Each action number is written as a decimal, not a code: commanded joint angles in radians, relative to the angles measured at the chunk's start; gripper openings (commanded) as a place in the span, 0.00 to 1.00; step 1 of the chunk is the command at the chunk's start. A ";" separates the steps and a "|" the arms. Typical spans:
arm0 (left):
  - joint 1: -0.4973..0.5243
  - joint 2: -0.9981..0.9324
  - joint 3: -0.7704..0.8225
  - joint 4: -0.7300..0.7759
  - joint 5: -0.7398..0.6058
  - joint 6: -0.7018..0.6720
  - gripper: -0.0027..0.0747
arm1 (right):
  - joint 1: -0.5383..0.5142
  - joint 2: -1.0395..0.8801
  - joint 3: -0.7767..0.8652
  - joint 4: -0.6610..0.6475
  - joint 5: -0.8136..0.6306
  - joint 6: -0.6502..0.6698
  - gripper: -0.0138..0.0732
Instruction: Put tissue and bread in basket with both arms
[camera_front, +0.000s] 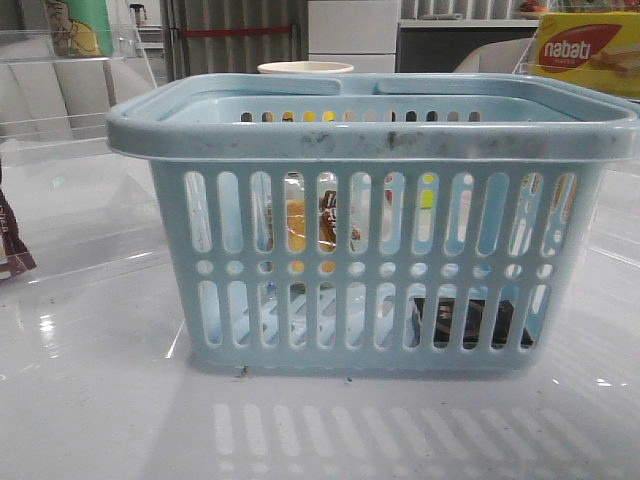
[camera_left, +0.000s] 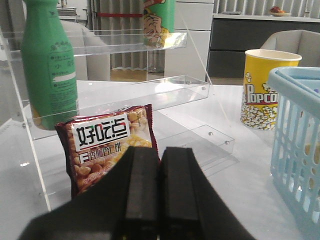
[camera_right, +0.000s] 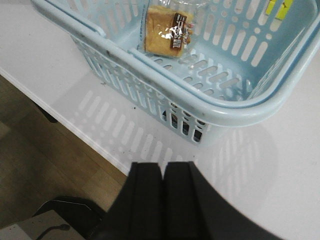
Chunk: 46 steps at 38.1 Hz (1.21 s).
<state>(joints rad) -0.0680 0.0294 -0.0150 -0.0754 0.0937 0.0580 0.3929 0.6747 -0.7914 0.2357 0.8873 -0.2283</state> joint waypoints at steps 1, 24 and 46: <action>0.010 -0.016 0.004 -0.014 -0.128 -0.009 0.15 | -0.008 -0.002 -0.027 0.012 -0.059 -0.004 0.22; -0.016 -0.052 0.028 -0.014 -0.155 -0.009 0.15 | -0.008 -0.001 -0.027 0.012 -0.058 -0.004 0.22; -0.016 -0.052 0.028 -0.014 -0.155 -0.009 0.15 | -0.008 -0.001 -0.027 0.012 -0.057 -0.004 0.22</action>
<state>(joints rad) -0.0770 -0.0043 0.0061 -0.0799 0.0353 0.0580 0.3929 0.6747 -0.7914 0.2357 0.8896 -0.2283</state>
